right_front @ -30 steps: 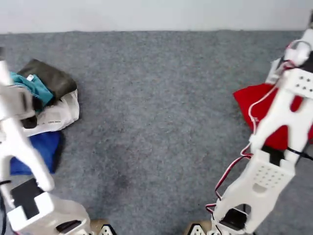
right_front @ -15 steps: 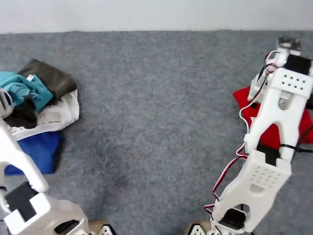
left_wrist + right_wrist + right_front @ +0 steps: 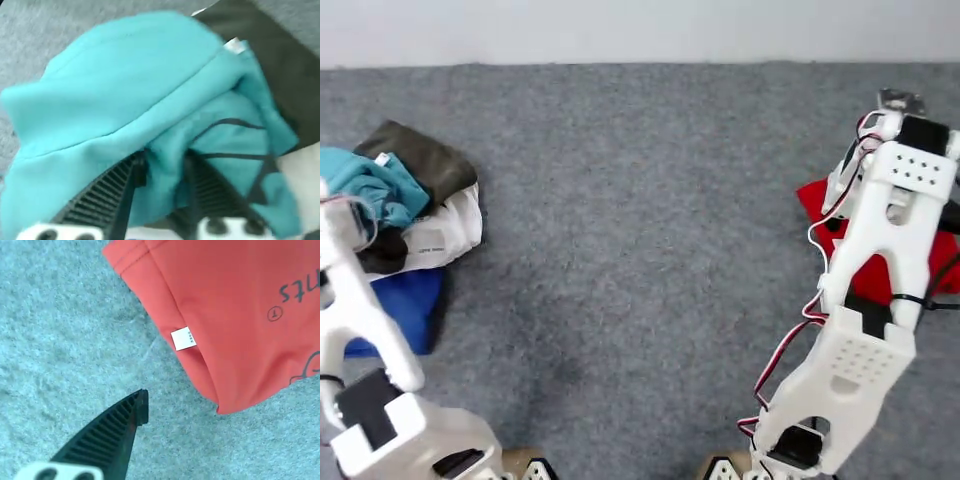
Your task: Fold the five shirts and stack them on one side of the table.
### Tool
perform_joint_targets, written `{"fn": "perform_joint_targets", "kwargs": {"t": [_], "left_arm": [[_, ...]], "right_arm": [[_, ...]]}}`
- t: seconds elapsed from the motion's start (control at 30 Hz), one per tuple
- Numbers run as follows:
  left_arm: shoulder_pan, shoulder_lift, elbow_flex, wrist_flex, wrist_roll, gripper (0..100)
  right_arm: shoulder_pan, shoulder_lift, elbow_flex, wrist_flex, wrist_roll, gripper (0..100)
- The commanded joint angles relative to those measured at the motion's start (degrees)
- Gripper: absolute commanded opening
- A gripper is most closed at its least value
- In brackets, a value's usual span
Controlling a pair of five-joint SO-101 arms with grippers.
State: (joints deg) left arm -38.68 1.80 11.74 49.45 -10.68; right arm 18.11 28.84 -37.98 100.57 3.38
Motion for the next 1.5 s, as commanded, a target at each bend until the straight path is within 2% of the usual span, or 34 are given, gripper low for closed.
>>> {"fn": "perform_joint_targets", "kwargs": {"t": [0.0,0.1,0.23,0.33,0.47,0.67,0.83,0.9,1.13,1.33,1.47], "left_arm": [[6.2,-2.9,-11.9,11.9,1.9,1],[13.9,-2.9,-23.9,24.5,2.0,1],[23.3,-2.8,-36.3,35.6,1.8,1],[21.2,-2.3,-39.3,37.1,1.7,1],[8.0,-2.2,-35.0,30.7,1.7,4],[-6.3,-2.1,-21.9,19.4,2.0,25],[-14.2,-2.1,-11.5,6.2,2.0,25],[-15.7,-0.9,-8.8,2.6,2.0,25],[-17.7,11.9,-10.0,-2.3,2.0,25],[-16.4,18.9,-13.8,-2.3,2.1,24],[-13.1,18.8,-14.0,-0.3,2.1,15]], "right_arm": [[-0.5,-4.9,-0.2,2.3,0.6,72.6],[-0.5,-4.9,-0.2,2.3,0.5,72.6],[-0.4,-4.9,-0.1,2.4,0.5,72.6],[-0.1,-5.0,2.1,2.4,0.7,72.6],[-0.4,-7.3,7.4,2.2,0.7,72.6],[-0.5,-10.8,8.7,2.1,0.7,72.6],[-0.5,-12.4,8.8,2.2,0.7,72.6],[-0.5,-12.8,8.8,2.2,0.7,72.6],[-0.5,-13.1,8.8,2.2,0.7,72.6],[-0.5,-13.1,8.8,2.2,0.7,72.6],[-0.5,-13.1,8.8,2.2,0.5,72.6]]}}
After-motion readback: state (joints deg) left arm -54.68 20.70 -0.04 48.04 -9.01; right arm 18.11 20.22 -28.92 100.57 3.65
